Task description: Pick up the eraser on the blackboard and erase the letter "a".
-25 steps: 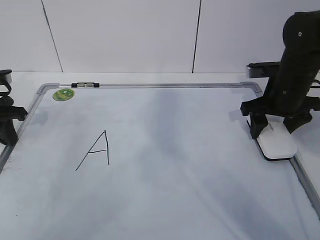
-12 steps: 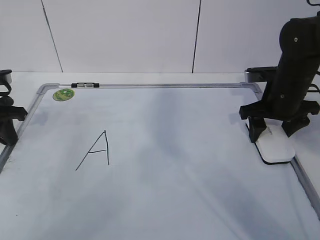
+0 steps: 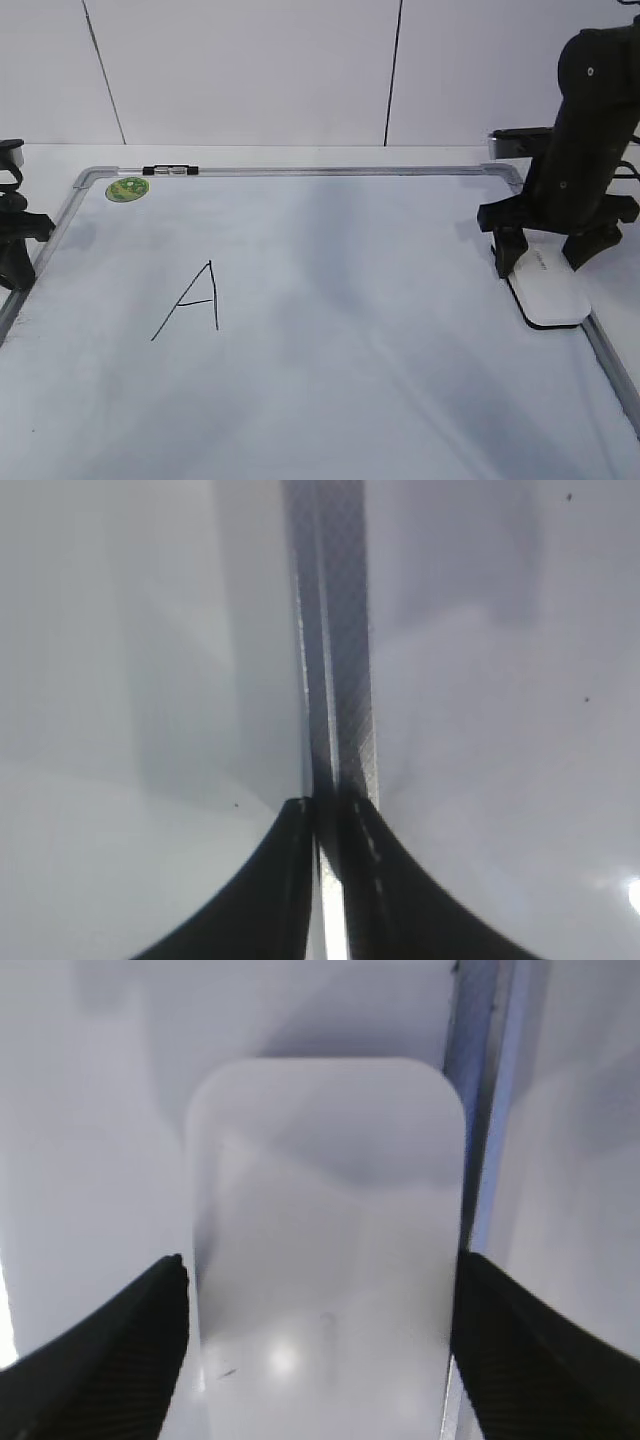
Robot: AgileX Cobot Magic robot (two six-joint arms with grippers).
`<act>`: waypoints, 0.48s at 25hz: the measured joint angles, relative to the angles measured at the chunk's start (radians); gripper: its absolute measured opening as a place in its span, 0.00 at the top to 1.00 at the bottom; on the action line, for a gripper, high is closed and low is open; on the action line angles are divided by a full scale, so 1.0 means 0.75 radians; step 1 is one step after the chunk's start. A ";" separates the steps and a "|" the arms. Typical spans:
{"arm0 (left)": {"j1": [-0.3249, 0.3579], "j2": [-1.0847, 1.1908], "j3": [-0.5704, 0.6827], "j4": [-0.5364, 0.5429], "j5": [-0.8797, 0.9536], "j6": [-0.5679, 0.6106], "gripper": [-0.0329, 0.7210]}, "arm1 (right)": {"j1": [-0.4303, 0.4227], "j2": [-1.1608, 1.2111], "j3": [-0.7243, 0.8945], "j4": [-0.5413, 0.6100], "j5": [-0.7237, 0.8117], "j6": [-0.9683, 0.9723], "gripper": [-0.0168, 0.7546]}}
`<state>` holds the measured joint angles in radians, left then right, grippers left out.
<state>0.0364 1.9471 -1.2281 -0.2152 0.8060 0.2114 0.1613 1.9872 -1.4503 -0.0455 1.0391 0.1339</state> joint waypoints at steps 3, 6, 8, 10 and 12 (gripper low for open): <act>0.000 0.000 0.000 0.000 0.000 0.000 0.86 | 0.000 0.000 -0.071 -0.009 0.043 0.000 0.15; 0.000 0.000 0.000 0.000 0.000 0.000 0.86 | 0.000 0.000 -0.152 -0.035 0.130 0.000 0.15; 0.000 0.000 0.000 0.000 -0.001 0.000 0.86 | 0.000 0.000 -0.207 -0.053 0.200 0.000 0.15; 0.000 0.000 0.000 0.000 -0.001 0.000 0.86 | 0.000 -0.003 -0.247 -0.057 0.217 -0.002 0.15; 0.000 0.000 0.000 0.000 -0.003 0.000 0.85 | 0.000 -0.024 -0.253 -0.057 0.226 -0.005 0.15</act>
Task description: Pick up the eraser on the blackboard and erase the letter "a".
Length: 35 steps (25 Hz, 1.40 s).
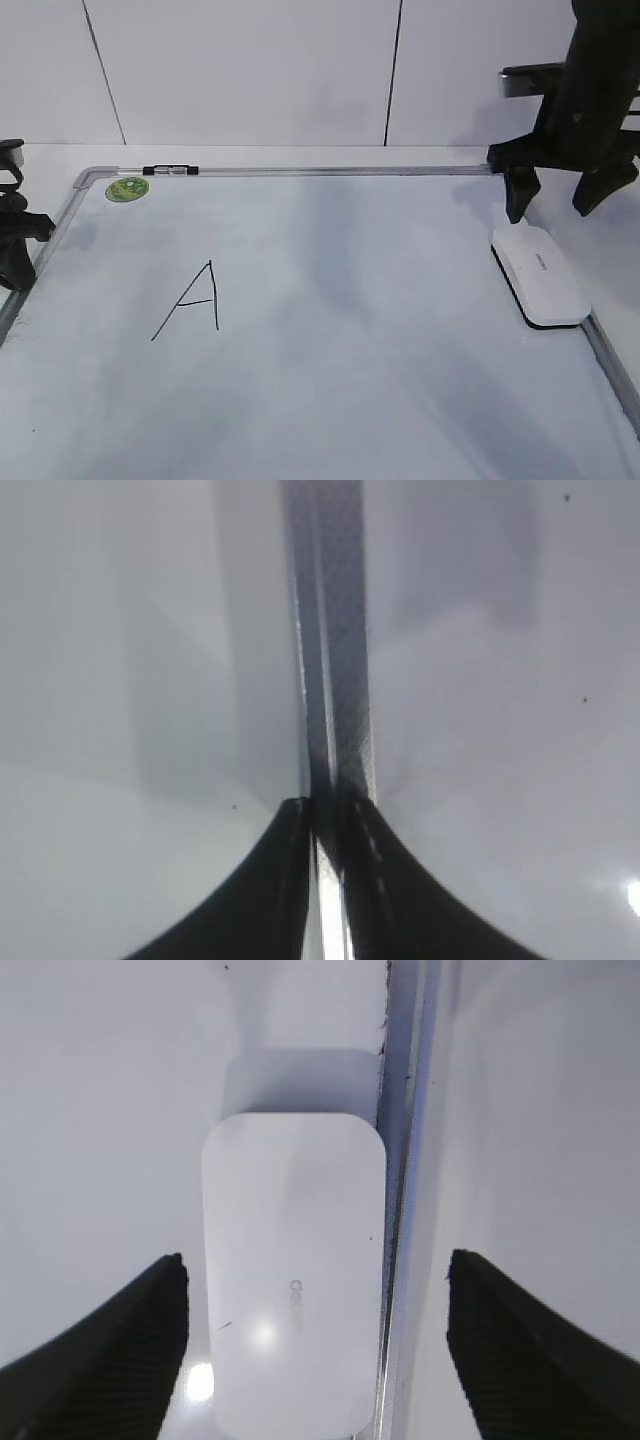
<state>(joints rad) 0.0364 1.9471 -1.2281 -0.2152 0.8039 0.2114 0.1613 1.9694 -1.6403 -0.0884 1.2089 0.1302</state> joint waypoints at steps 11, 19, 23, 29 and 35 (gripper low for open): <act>0.000 0.024 -0.110 -0.010 0.113 0.000 0.55 | 0.000 -0.121 -0.005 0.042 0.015 -0.028 0.16; 0.000 -0.224 -0.136 -0.040 0.232 0.000 0.54 | 0.014 -0.298 0.024 0.049 0.023 -0.036 0.17; 0.000 -0.397 -0.136 -0.043 0.349 0.000 0.54 | 0.028 -0.434 0.114 0.049 0.026 -0.037 0.18; 0.000 -0.660 -0.097 -0.045 0.498 -0.046 0.54 | 0.030 -0.669 0.305 0.049 0.034 -0.059 0.20; 0.000 -0.944 0.022 -0.045 0.575 -0.063 0.54 | 0.030 -1.007 0.566 0.049 0.039 -0.061 0.21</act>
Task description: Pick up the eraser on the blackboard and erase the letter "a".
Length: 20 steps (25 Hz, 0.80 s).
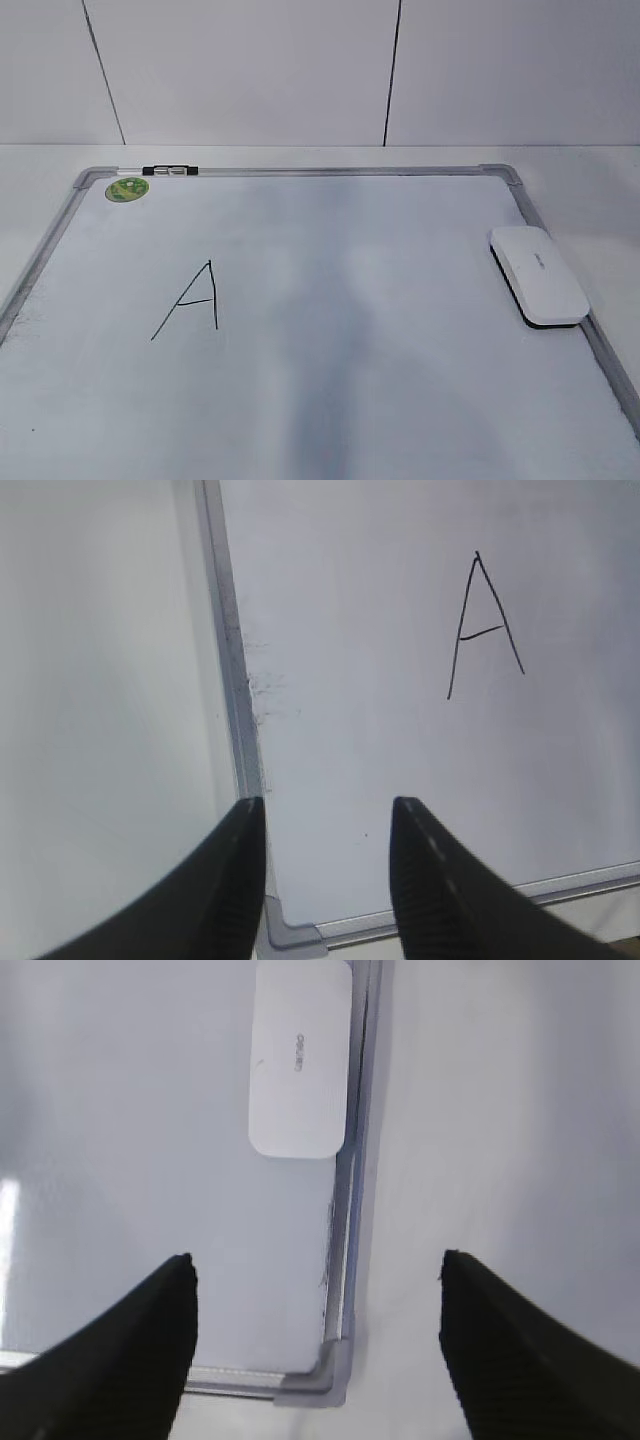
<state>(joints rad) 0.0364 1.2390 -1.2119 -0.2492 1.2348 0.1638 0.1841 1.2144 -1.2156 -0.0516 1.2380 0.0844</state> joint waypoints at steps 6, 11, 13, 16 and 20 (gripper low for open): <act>0.000 -0.372 0.231 -0.003 0.004 -0.026 0.54 | 0.000 -0.293 0.213 0.000 0.009 -0.001 0.21; -0.022 -0.707 0.490 -0.040 0.001 -0.032 0.54 | 0.000 -0.654 0.442 0.000 -0.003 -0.021 0.21; -0.035 -0.841 0.572 -0.035 -0.016 -0.034 0.54 | 0.000 -0.784 0.523 0.000 -0.036 -0.024 0.21; -0.039 -1.008 0.675 0.008 -0.060 -0.034 0.54 | 0.000 -0.943 0.640 -0.002 -0.073 -0.037 0.21; -0.053 -1.156 0.777 0.046 -0.116 -0.034 0.54 | 0.000 -1.108 0.788 -0.032 -0.106 -0.062 0.21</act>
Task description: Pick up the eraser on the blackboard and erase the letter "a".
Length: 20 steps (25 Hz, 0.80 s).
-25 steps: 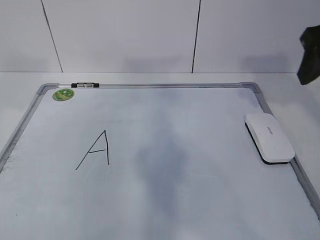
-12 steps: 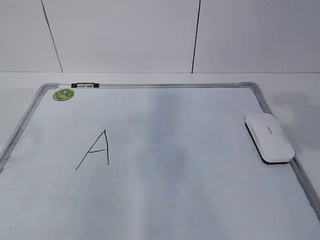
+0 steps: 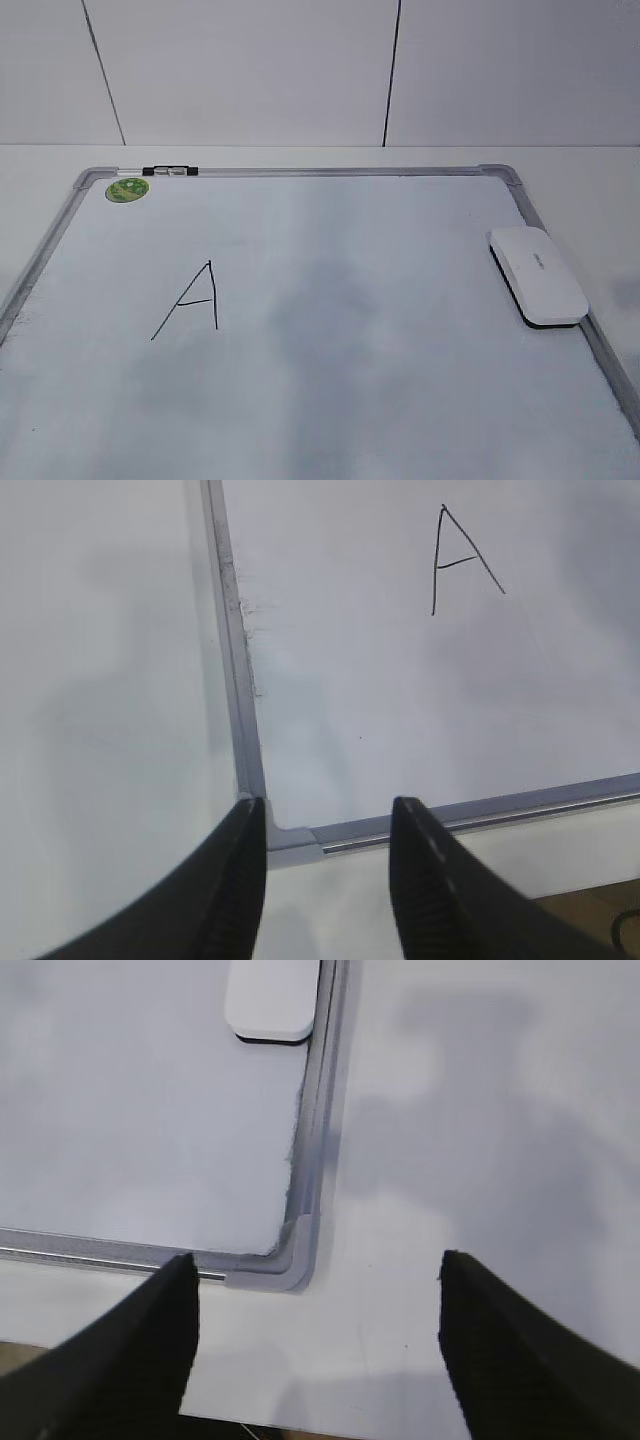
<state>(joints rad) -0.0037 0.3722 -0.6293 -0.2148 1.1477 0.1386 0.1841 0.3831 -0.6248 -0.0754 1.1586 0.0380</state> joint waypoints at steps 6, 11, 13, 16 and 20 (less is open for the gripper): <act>-0.020 -0.064 0.075 0.045 -0.028 0.000 0.54 | 0.000 -0.121 0.116 -0.059 -0.078 -0.007 0.21; -0.058 -0.064 0.127 0.117 -0.071 0.000 0.54 | 0.000 -0.134 0.128 -0.082 -0.119 -0.007 0.21; -0.058 -0.064 0.137 0.123 -0.071 0.000 0.54 | 0.000 -0.134 0.128 -0.086 -0.119 -0.007 0.21; -0.059 -0.064 0.137 0.125 -0.072 0.000 0.54 | 0.000 -0.134 0.128 -0.086 -0.096 -0.007 0.21; -0.059 -0.064 0.139 0.126 -0.056 0.000 0.54 | 0.000 -0.134 0.153 -0.070 -0.057 -0.007 0.21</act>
<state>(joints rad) -0.0478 0.3238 -0.5248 -0.1203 1.1054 0.1386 0.1841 0.2828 -0.5097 -0.1277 1.1161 0.0327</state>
